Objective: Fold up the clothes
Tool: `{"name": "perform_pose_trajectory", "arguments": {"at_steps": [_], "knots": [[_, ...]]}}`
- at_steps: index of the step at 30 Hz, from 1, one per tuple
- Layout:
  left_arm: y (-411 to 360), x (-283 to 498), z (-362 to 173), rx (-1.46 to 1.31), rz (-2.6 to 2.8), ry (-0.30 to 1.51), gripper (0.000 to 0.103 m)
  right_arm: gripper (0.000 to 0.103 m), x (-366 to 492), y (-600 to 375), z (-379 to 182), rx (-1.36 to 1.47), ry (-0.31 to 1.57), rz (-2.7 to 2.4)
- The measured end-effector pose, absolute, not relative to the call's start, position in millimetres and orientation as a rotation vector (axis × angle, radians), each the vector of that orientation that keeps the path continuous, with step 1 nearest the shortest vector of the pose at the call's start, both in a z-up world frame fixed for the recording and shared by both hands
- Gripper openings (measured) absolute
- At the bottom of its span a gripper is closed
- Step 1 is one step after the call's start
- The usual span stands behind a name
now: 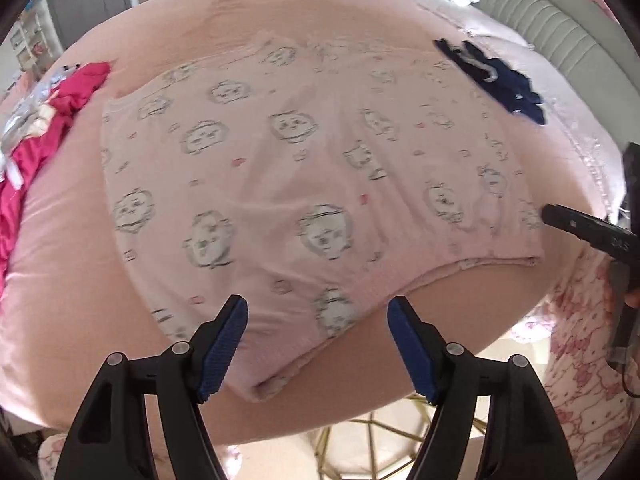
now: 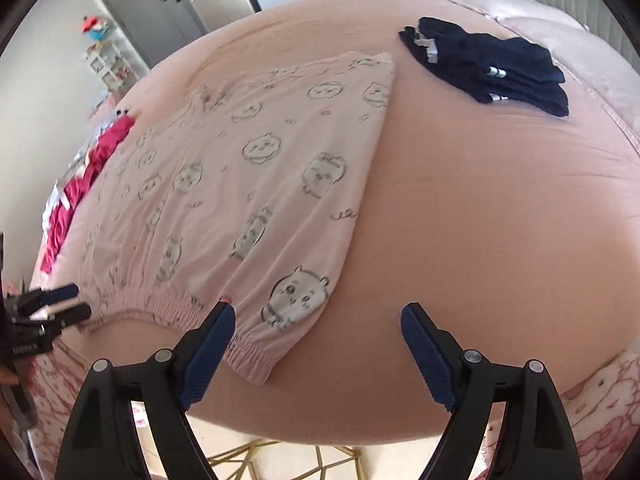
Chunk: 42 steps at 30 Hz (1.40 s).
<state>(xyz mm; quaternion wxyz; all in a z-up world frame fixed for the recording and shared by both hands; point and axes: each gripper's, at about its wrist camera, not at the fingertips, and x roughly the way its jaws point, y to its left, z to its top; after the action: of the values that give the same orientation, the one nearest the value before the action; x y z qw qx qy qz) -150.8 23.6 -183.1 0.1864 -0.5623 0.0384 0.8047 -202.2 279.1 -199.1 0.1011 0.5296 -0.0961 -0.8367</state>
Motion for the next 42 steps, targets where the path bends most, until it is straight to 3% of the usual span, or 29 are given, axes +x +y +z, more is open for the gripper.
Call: {"name": "perform_pose_trajectory", "arguments": {"at_steps": [5,13,18,22,31,33,35,36,37,39,42], "knots": [[63,-145,-179,-1.450,2.209,0.012,0.071,0.085,-213,303,-193,1.535,-0.339,-2.487],[132,-130,-180,-1.231,2.231,0.074,0.071,0.085,-225,313,-194,1.526,-0.132,-2.407],[140,-145,-192,-1.317,2.211,0.017,0.071,0.085,-217,307,-203,1.526,-0.095,-2.343],[125,-133,-187,-1.351,2.182,0.005,0.071,0.085,-227,312,-213,1.516,-0.229,-2.363],[52,-124,-149,-1.319,2.294,-0.084,0.071,0.082,-309,330,-220,1.451,-0.779,-2.312],[31,-129,-143,-1.324,2.333,-0.117,0.071,0.072,-323,334,-233,1.478,-0.918,-2.266],[9,-134,-139,-1.333,2.370,-0.149,0.071,0.048,-324,332,-240,1.510,-0.947,-2.281],[-2,-137,-137,-1.339,2.382,-0.164,0.071,0.024,-324,330,-241,1.521,-0.936,-2.301],[-14,-140,-135,-1.344,2.394,-0.179,0.071,0.013,-324,326,-241,1.544,-0.899,-2.323],[-35,-145,-132,-1.351,2.414,-0.182,0.071,0.006,-324,320,-234,1.534,-0.874,-2.337],[-64,-151,-132,-1.382,2.461,-0.154,0.071,0.006,-330,286,-203,1.460,-0.760,-2.356]]}}
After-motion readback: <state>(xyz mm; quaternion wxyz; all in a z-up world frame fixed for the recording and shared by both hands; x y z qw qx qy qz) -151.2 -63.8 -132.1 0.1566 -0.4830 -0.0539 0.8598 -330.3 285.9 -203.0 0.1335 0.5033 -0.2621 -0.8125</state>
